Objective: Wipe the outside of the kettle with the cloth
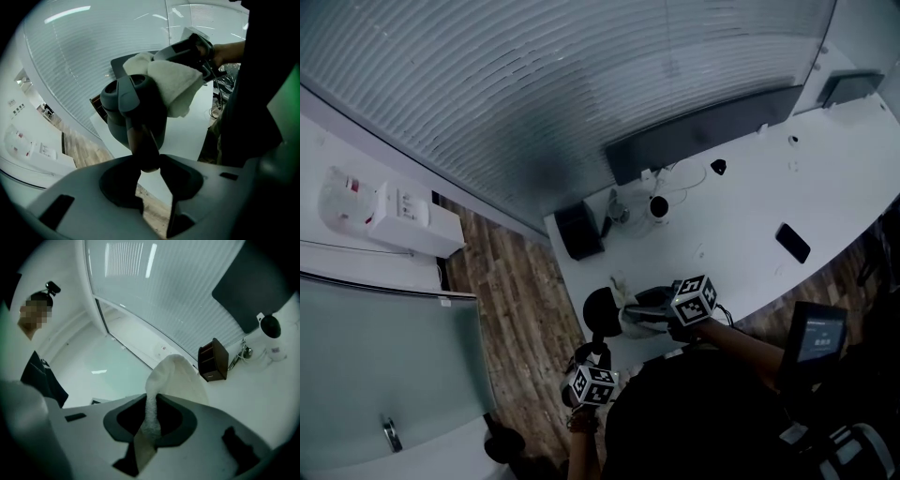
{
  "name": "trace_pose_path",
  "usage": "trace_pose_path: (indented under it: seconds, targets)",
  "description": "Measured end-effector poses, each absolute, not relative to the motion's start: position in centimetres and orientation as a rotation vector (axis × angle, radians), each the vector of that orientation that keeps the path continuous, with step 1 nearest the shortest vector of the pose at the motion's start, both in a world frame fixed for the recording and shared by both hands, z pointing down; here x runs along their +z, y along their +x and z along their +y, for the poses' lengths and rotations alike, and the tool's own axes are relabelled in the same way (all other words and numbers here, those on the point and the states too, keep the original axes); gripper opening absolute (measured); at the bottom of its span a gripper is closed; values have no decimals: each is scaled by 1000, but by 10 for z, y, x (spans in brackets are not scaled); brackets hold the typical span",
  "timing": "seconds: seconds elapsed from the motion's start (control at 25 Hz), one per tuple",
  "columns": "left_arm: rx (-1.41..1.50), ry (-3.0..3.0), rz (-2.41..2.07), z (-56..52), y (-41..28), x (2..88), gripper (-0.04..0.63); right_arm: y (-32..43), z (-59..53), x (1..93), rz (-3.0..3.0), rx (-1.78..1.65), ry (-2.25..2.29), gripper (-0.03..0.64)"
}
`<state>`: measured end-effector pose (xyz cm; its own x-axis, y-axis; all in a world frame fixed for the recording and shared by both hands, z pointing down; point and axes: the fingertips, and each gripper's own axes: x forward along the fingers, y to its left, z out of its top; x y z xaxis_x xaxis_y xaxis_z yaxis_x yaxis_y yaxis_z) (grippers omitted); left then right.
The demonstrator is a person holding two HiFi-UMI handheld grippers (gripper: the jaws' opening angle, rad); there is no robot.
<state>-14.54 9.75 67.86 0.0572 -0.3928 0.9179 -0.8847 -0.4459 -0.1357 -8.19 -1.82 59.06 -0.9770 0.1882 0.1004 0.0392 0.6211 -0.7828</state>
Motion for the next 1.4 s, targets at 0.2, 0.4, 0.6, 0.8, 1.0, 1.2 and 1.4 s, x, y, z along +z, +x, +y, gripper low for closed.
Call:
trace_pose_path:
  seconds: [0.2, 0.4, 0.6, 0.8, 1.0, 1.2, 1.4]
  targets:
    - [1404, 1846, -1291, 96, -147, 679, 130, -91, -46, 630, -2580, 1364, 8, 57]
    - [1423, 1842, -1275, 96, -148, 678, 133, -79, -56, 698, -2408, 1350, 128, 57]
    - [1466, 1828, -1235, 92, -163, 680, 132, -72, -25, 775, -2184, 1482, 101, 57]
    - [1588, 1847, -1151, 84, -191, 681, 133, -68, -6, 767, -2194, 1610, -20, 57]
    - [1779, 1859, -1084, 66, -221, 683, 140, -55, -44, 657, -2475, 1772, -148, 57]
    - [1920, 1880, -1023, 38, -232, 687, 147, -81, -45, 605, -2573, 1681, -301, 57]
    - [1948, 1907, -917, 34, -234, 691, 147, -89, -47, 638, -2474, 1803, -216, 57]
